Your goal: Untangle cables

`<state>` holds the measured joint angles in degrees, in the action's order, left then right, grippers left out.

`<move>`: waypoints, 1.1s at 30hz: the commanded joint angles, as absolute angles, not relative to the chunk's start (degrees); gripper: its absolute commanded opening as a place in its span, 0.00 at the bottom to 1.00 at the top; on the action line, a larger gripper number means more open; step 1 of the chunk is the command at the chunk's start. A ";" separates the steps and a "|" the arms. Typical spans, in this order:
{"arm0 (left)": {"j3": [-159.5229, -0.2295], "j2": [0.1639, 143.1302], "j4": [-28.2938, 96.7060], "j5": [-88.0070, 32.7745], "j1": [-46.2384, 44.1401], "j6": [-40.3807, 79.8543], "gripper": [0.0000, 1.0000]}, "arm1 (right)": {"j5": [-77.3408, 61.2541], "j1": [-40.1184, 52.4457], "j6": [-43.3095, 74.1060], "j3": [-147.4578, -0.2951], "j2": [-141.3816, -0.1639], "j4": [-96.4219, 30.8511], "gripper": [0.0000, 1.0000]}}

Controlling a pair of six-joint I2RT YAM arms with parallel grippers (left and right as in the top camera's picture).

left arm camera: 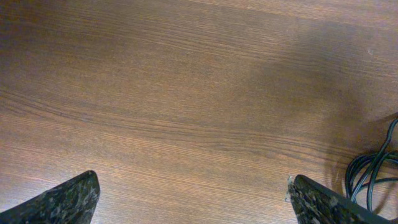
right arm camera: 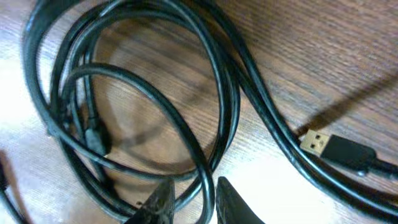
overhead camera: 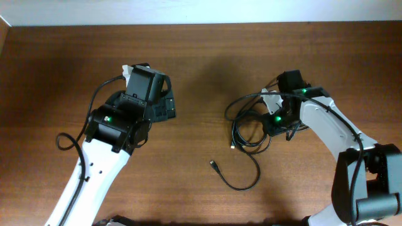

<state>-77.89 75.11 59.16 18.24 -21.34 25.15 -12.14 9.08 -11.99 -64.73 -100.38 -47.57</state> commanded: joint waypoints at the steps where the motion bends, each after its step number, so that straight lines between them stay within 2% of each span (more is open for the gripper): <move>1: -78.04 74.02 59.27 18.24 -21.04 26.04 0.99 | -12.88 8.93 -12.01 -61.39 -100.77 -46.04 0.21; 5: -78.04 74.02 59.27 18.24 -21.04 26.06 0.99 | -12.86 8.84 -11.99 -61.06 -100.77 -45.52 0.11; 10: -78.04 74.02 59.27 18.24 -21.04 26.04 0.99 | -12.88 7.75 -11.33 -62.50 -100.09 -47.40 0.10; 20: -78.04 74.02 59.27 18.24 -21.04 26.04 0.99 | -13.52 7.86 -11.33 -91.64 -96.44 -69.73 0.09; 21: -78.04 74.02 59.27 18.24 -21.04 26.04 0.99 | -13.52 7.86 -11.29 -91.50 -96.47 -70.11 0.09; 23: -78.04 74.02 59.27 18.24 -21.04 26.04 0.99 | -13.08 7.84 -10.04 -89.54 -96.66 -70.04 0.26; 26: -78.04 74.02 59.27 18.24 -21.04 26.04 0.99 | -12.23 7.79 -10.07 -83.02 -97.12 -67.05 0.37; 33: -78.04 74.02 59.27 18.24 -21.04 26.06 0.99 | -18.50 7.79 -9.96 -62.17 -97.12 -51.55 0.38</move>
<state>-77.89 75.09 59.22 18.22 -21.34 25.32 -15.35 8.01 -10.28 -65.32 -97.34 -53.23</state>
